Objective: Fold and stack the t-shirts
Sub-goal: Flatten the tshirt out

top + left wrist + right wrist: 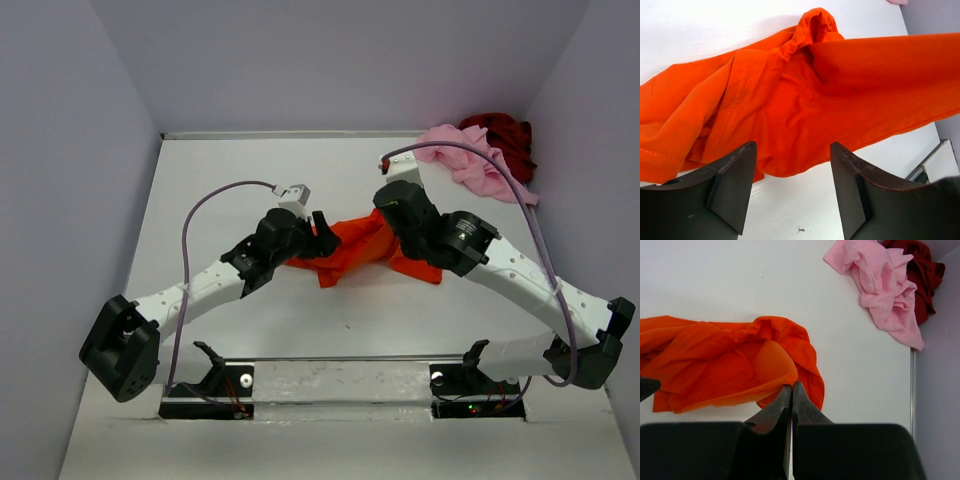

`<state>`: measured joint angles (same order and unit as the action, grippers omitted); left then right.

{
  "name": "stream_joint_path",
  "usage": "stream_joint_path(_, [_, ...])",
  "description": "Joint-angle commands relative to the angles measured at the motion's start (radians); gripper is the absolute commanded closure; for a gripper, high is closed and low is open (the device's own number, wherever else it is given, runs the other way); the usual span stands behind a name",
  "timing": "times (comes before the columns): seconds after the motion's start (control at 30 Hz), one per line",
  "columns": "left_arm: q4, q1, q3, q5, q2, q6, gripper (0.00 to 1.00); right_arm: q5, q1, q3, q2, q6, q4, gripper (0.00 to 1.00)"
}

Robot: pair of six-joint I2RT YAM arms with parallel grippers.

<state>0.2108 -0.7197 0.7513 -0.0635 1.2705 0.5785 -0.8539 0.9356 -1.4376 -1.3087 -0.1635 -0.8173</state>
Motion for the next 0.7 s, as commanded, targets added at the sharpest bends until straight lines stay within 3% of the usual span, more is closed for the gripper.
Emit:
stream_joint_path(0.0, [0.012,-0.003,-0.020,0.017,-0.030,0.001,0.30,-0.042,-0.006,-0.006,0.040,-0.048,-0.028,1.00])
stream_joint_path(0.17, [0.018,-0.003,-0.046,0.030,0.027,-0.008,0.30,-0.031,-0.006,-0.006,0.049,-0.061,-0.033,1.00])
stream_joint_path(0.37, [0.160,-0.003,-0.150,-0.012,0.079,0.076,0.30,-0.030,-0.006,-0.009,0.051,-0.056,-0.034,1.00])
stream_joint_path(0.67, [0.223,-0.003,-0.164,0.013,0.161,0.092,0.30,-0.024,-0.006,0.022,0.069,-0.060,-0.034,1.00])
